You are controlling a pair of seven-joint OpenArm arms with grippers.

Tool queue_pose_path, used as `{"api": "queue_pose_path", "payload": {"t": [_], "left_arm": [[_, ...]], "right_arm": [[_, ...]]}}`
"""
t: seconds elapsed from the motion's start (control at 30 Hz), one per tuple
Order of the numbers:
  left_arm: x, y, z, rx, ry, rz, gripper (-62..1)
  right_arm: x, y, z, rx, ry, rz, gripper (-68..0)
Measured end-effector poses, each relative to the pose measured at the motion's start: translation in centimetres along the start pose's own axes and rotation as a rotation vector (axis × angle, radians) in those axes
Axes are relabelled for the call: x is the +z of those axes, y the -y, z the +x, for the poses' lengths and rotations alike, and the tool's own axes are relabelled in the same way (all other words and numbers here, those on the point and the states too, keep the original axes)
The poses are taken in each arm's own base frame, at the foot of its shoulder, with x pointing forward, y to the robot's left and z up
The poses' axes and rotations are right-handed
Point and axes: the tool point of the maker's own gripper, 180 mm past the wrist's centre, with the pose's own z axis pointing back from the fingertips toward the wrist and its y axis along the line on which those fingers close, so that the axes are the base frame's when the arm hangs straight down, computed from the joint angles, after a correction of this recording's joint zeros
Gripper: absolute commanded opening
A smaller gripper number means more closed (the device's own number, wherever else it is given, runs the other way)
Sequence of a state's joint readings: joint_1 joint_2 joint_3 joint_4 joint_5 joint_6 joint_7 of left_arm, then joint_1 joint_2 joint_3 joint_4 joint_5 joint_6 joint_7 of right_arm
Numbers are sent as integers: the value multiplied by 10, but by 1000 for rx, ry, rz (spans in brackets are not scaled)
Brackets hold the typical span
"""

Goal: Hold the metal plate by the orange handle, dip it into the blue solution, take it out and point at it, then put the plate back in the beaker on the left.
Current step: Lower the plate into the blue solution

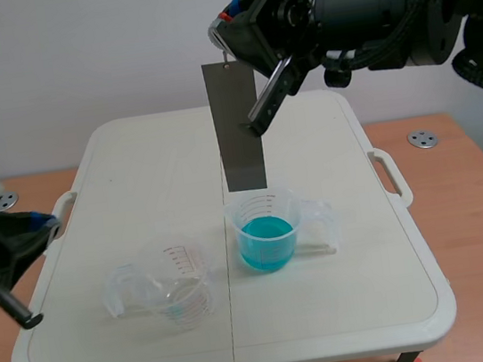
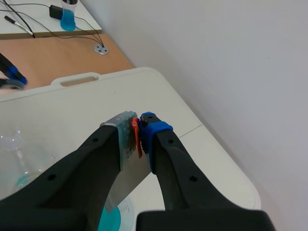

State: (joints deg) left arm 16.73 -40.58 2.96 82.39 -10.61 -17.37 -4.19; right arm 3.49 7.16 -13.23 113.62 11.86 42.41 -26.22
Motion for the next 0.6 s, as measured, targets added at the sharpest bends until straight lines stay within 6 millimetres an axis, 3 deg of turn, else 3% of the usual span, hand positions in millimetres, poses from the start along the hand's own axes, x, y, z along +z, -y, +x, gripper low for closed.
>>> {"api": "queue_pose_path", "payload": {"t": [0.17, 0.23, 0.43, 0.6], "left_arm": [[52, -14, -58, -5, -185, 73, -594], [72, -10, -82, 8, -262, 90, -594], [131, 44, -158, 101, -503, -1, -594], [164, 88, -195, 189, -625, -56, -594]], "right_arm": [[-3, -2, -12, -24, -26, 10, -660], [-5, -3, -18, -39, -36, 16, -660], [-9, -5, -32, -77, -49, 30, -660], [-13, -8, -43, -110, -58, 41, -660]]}}
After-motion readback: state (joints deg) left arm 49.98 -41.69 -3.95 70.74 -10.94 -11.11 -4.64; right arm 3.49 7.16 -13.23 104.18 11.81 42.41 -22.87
